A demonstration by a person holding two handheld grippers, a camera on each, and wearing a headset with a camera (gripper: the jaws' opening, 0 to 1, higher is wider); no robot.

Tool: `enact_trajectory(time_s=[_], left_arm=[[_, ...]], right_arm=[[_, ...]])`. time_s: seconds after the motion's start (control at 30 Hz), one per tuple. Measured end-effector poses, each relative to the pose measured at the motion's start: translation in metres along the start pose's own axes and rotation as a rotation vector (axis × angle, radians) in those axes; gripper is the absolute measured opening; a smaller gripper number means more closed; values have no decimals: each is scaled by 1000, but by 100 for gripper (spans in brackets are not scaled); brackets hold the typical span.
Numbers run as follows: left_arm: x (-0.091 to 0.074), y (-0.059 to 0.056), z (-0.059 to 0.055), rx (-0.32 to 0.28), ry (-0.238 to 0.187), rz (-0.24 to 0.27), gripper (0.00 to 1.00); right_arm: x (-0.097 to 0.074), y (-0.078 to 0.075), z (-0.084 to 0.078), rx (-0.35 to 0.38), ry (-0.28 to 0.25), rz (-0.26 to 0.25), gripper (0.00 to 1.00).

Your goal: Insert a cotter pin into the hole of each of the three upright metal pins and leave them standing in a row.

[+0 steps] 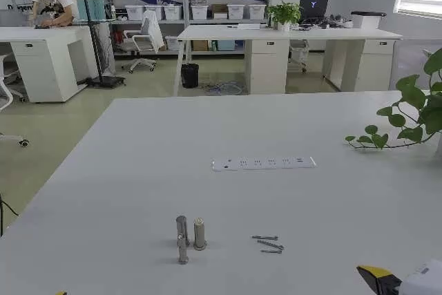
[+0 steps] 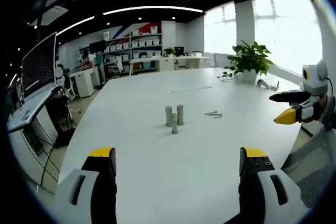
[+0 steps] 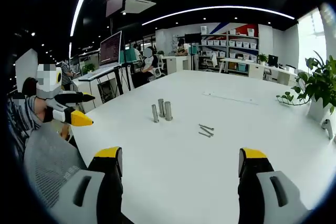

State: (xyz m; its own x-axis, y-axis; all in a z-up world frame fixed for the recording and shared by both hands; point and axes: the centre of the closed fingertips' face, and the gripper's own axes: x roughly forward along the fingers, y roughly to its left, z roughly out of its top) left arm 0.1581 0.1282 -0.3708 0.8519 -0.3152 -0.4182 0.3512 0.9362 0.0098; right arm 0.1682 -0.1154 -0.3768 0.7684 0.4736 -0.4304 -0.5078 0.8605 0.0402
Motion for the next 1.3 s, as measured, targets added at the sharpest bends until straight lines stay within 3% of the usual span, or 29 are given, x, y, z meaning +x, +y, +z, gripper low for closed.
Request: enact_trajectory(time_s=[1.3], left_arm=[[-2,4,-1,-2,8,11,92]], right_arm=[[-4,-2,-8,16,16,-8,90]])
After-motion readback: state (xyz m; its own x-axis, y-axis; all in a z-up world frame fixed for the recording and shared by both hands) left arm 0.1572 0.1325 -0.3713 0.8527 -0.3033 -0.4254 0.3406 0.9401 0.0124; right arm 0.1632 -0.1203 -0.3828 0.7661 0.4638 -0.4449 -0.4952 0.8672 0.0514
